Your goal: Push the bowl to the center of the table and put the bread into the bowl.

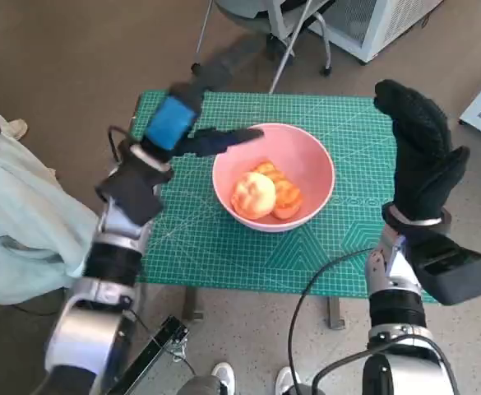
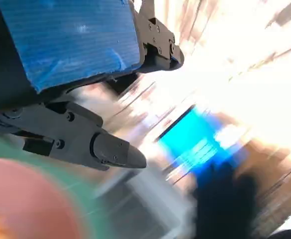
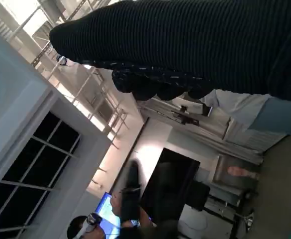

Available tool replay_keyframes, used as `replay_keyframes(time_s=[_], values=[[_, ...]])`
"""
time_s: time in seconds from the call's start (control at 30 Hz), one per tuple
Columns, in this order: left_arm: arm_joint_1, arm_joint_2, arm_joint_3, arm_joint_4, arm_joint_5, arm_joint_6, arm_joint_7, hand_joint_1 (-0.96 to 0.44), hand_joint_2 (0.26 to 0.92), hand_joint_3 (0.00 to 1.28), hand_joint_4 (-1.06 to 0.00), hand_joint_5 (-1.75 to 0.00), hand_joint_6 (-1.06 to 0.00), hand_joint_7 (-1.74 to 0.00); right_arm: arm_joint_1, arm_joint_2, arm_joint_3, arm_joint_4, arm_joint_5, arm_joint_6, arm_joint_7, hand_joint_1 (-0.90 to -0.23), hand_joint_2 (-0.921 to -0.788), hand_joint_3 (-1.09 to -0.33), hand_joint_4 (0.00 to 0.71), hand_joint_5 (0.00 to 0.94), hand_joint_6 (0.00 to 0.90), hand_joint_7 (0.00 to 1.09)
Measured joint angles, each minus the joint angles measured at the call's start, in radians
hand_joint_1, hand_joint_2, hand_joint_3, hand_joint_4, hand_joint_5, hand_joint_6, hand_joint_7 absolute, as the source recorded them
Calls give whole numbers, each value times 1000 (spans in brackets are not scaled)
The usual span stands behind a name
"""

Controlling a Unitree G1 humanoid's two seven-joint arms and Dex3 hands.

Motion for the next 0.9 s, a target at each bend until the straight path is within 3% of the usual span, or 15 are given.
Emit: replay_keyframes(time_s=[0.13, 0.37, 0.8, 0.9], values=[[64, -48, 22, -119, -82, 34, 3, -356, 921, 238, -344, -79, -75, -782, -14, 0, 10, -19, -26, 13, -22, -513, -921, -753, 386, 2, 56, 783], [142, -92, 39, -228, -164, 84, -4, -372, 921, 237, -331, -79, -85, -830, -33, -3, 24, -62, -66, 43, -64, -498, -921, -766, 386, 1, 51, 774], [193, -102, 74, -243, -177, 73, -28, -376, 921, 229, -333, -69, -164, -623, -42, -13, 57, -137, -75, 120, -76, -518, -921, -755, 379, 1, 34, 765], [193, -102, 75, -243, -174, 62, -30, -368, 921, 231, -335, -68, -173, -615, -44, -24, 66, -150, -93, 132, -76, -522, -921, -752, 367, 0, 23, 762]])
